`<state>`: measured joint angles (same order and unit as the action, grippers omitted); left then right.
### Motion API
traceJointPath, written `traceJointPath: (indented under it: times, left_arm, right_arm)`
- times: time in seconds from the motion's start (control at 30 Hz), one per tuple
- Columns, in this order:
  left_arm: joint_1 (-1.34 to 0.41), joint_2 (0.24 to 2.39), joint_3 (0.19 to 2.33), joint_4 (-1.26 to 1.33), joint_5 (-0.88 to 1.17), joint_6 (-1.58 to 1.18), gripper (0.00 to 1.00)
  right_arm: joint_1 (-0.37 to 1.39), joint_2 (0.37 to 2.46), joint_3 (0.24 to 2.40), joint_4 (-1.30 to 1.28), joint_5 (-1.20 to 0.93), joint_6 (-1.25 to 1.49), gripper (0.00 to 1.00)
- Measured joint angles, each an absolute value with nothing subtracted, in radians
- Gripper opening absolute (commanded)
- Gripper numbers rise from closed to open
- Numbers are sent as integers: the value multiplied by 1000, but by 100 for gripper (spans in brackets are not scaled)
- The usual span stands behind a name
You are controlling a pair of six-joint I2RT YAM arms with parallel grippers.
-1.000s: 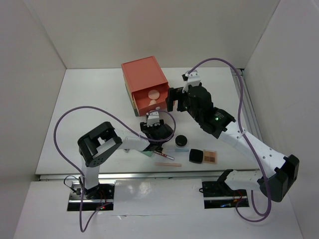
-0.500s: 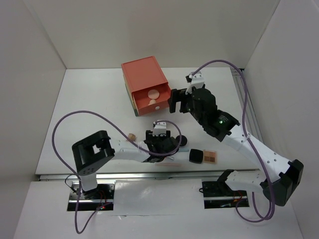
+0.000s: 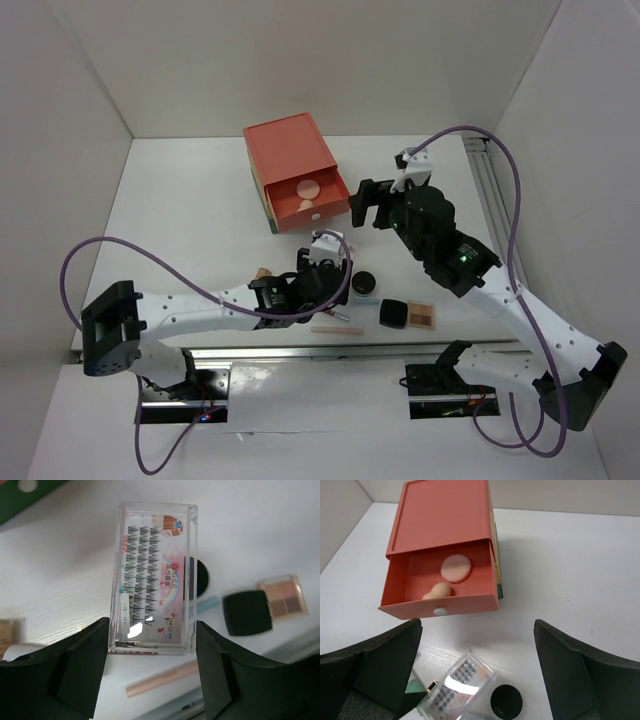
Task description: Organize the makeup
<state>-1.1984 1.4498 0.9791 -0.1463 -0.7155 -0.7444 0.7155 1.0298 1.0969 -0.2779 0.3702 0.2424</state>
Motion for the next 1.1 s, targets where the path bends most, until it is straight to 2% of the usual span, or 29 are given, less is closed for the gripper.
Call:
traceJointPath:
  times: [0.2, 0.4, 0.53, 0.83, 1.1]
  left_arm:
    - [-1201, 1430, 1084, -203, -496, -594, 26]
    - [-1201, 1408, 1220, -283, -420, -447, 35]
    - [-1176, 1401, 1341, -314, -375, -335, 35]
    - [-742, 1398, 1414, -363, -100, -227, 34]
    - [-585, 1441, 1436, -398, 139, -122, 35]
  right_arm:
    - [709, 960, 1087, -292, 427, 253, 100]
    - [706, 891, 1087, -305, 476, 257, 100]
    - [697, 874, 1087, -309, 487, 258, 100]
    - [692, 864, 1087, -321, 493, 258, 100]
    - [688, 883, 1087, -320, 495, 242, 100]
